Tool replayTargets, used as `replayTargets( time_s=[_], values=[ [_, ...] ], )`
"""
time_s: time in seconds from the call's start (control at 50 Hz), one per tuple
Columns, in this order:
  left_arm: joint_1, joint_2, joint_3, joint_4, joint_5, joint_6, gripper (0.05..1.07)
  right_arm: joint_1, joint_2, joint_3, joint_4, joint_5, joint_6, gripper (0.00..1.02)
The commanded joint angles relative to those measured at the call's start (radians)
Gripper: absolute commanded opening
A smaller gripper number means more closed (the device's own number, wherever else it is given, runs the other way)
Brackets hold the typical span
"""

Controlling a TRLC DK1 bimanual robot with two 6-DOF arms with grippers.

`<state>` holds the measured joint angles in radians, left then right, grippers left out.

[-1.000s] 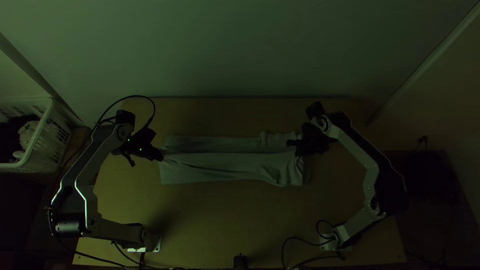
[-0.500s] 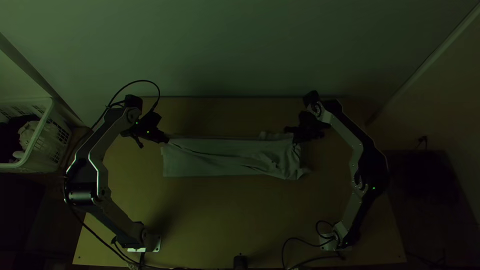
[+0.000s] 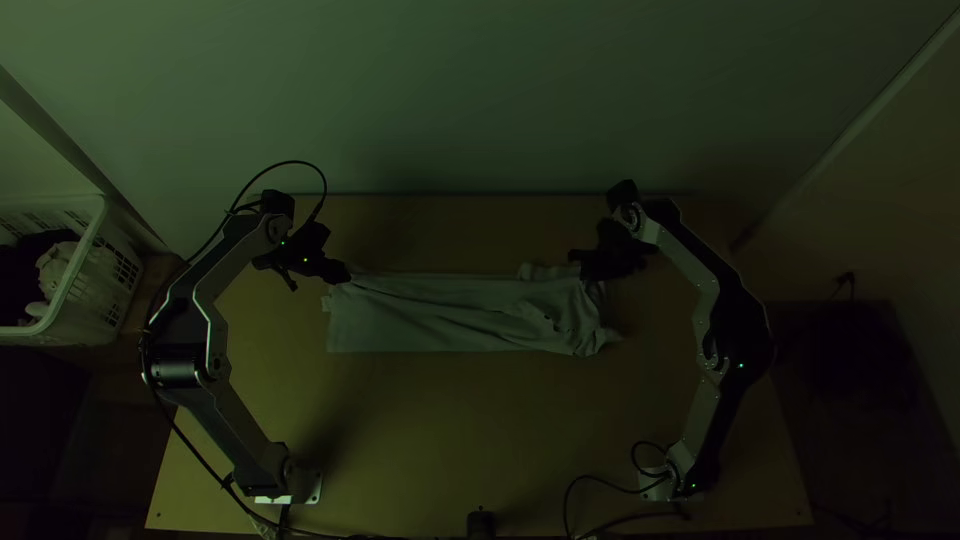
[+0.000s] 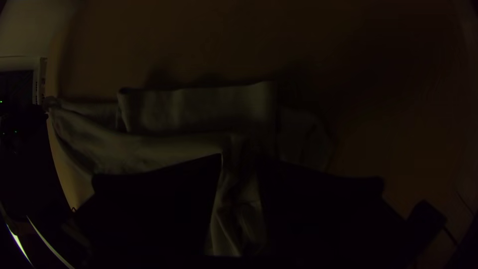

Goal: Fold the t-shirt

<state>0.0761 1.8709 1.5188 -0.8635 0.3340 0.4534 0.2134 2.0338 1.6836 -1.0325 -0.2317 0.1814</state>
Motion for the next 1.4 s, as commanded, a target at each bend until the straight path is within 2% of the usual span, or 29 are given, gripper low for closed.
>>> replayTargets(
  time_s=[0.0,0.04,0.12,0.14,0.46,0.76,1.04,1.38],
  values=[
    [0.016,-0.007,0.021,-0.017,0.022,-0.019,1.00,-0.019,-0.049,-0.025,-0.014,0.008,-0.008,0.72],
    [0.021,-0.003,0.032,-0.042,0.028,-0.016,1.02,-0.023,-0.064,-0.033,-0.023,0.008,-0.008,0.79],
    [0.044,-0.021,0.017,-0.040,0.073,-0.013,1.02,-0.034,-0.095,-0.047,-0.031,0.008,-0.011,0.97],
    [0.050,-0.027,0.014,-0.037,0.082,-0.015,1.02,-0.035,-0.103,-0.047,-0.043,0.008,-0.011,0.98],
    [0.177,-0.062,-0.046,-0.045,0.200,-0.036,1.02,-0.065,-0.265,-0.064,-0.057,0.006,0.000,0.98],
    [0.275,-0.055,-0.149,-0.080,0.318,-0.016,1.02,-0.101,-0.365,-0.028,-0.057,0.000,0.066,0.98],
    [0.294,-0.013,-0.220,-0.103,0.401,0.010,1.02,-0.121,-0.417,-0.032,-0.046,-0.001,0.113,0.98],
    [0.248,0.073,-0.241,-0.069,0.422,0.013,1.02,-0.120,-0.468,-0.010,-0.046,-0.001,0.141,0.98]
  ],
)
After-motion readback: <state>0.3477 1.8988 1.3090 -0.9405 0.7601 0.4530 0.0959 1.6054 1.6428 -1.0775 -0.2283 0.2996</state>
